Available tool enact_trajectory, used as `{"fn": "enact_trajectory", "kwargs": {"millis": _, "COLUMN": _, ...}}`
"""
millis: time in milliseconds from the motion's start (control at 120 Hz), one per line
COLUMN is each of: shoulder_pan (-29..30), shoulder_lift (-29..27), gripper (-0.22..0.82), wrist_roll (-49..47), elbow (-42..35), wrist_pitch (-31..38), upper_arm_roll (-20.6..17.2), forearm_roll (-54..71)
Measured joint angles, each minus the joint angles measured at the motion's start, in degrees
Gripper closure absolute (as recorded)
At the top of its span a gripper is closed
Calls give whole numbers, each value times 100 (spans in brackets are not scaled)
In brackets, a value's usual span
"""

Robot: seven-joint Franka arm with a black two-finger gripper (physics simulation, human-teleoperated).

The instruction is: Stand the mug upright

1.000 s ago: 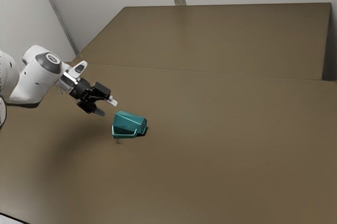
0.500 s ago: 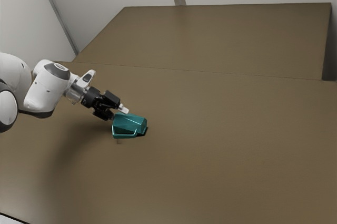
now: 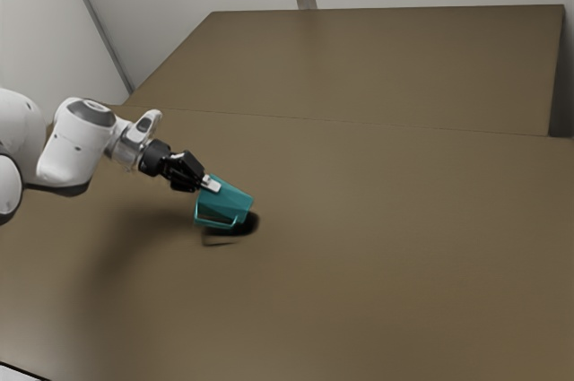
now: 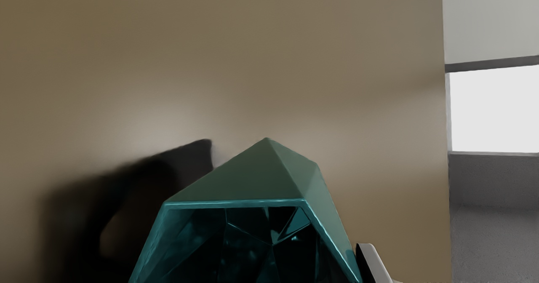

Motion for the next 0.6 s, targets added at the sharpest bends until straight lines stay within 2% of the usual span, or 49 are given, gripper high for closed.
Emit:
{"fn": "enact_trajectory", "kwargs": {"millis": 225, "shoulder_pan": -181, "shoulder_lift": -564, "gripper": 77, "wrist_roll": -15, "elbow": 55, "wrist_pitch": -199, "upper_arm_roll": 26, "forearm_roll": 374}}
{"fn": "enact_trajectory", "kwargs": {"millis": 433, "shoulder_pan": -566, "shoulder_lift": -939, "gripper": 78, "wrist_roll": -580, "elbow": 442, "wrist_pitch": 163, "upper_arm_roll": -13, "forearm_roll": 2449}}
{"fn": "enact_trajectory", "kwargs": {"millis": 600, "shoulder_pan": -758, "shoulder_lift": -1125, "gripper": 78, "wrist_roll": -1199, "elbow": 472, "wrist_pitch": 716, "upper_arm_roll": -402, "forearm_roll": 4134}}
